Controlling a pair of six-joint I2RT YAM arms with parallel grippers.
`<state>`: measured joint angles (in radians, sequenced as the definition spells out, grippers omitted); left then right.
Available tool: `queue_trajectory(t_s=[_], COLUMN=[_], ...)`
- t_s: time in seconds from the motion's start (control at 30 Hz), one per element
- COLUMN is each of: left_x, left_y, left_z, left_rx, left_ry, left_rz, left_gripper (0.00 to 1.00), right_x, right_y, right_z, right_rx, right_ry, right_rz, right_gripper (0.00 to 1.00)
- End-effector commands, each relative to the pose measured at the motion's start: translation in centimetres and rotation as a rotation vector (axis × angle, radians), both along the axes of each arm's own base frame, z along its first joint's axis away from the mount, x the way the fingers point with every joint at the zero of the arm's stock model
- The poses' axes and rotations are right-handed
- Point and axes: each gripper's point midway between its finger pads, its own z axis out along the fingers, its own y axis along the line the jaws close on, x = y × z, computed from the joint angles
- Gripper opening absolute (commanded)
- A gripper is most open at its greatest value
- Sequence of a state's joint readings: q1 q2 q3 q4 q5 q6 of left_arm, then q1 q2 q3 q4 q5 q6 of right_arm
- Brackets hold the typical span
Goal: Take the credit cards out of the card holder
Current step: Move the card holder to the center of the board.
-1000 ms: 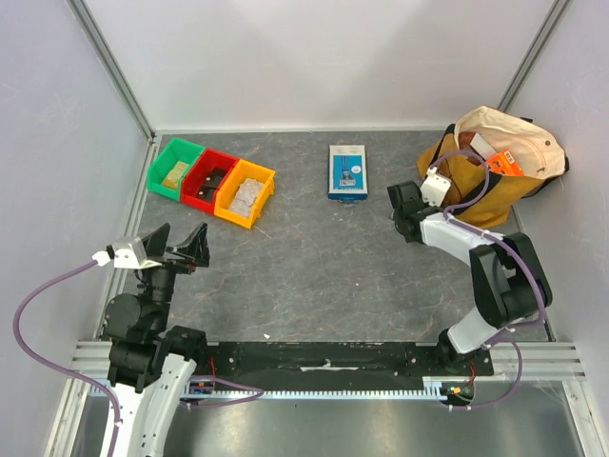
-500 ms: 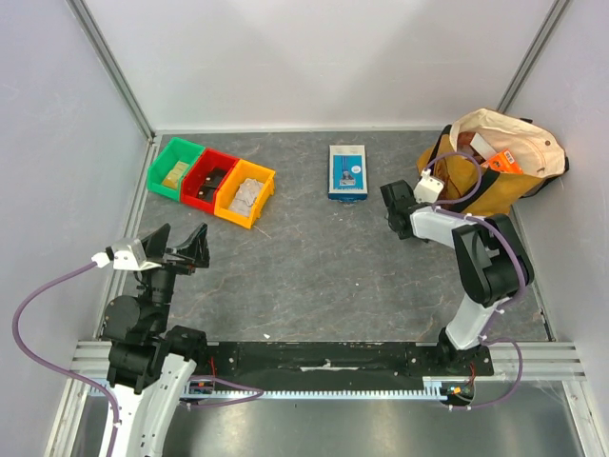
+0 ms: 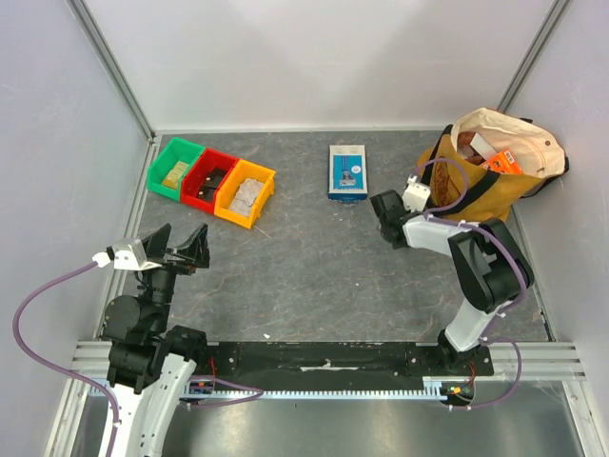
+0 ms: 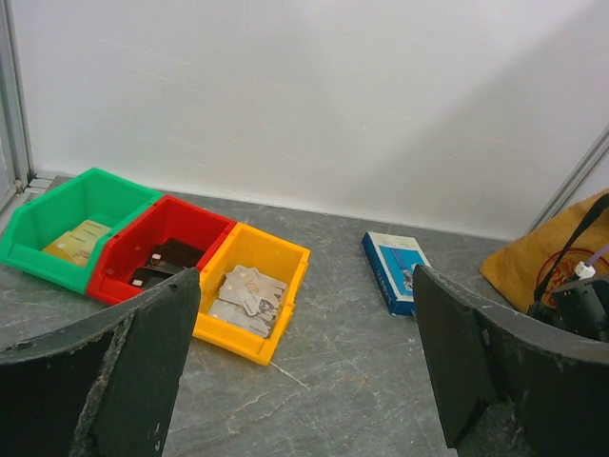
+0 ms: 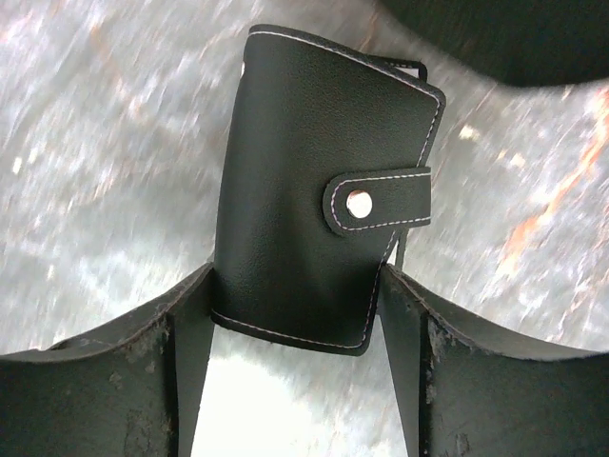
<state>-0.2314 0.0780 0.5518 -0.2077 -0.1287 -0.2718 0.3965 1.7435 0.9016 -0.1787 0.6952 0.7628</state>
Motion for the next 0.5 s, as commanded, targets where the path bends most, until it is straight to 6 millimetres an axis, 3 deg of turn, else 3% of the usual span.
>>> queue_trajectory(t_s=[0.0, 0.3, 0.4, 0.47], left_x=[0.1, 0.1, 0.3, 0.3], left_y=[0.1, 0.0, -0.1, -0.2], left_z=[0.4, 0.3, 0.1, 0.2], left_rx=[-0.005, -0.001, 0.002, 0.002], left_ry=[-0.015, -0.01, -0.003, -0.001], left_rz=[0.007, 0.003, -0.001, -0.008], left_gripper=[0.97, 0.97, 0.97, 0.97], right_x=[-3.0, -12.0, -14.6, -15.4], right_y=[3.9, 15.3, 18.1, 19.2], right_z=[-0.4, -0.5, 0.0, 0.9], right_rx=[0.055, 0.086, 0.117, 0.148], right_ry=[0.034, 0.115, 0.134, 0.137], right_rz=[0.12, 0.499, 0.606, 0.655], right_gripper=[0.71, 0.74, 0.83, 0.98])
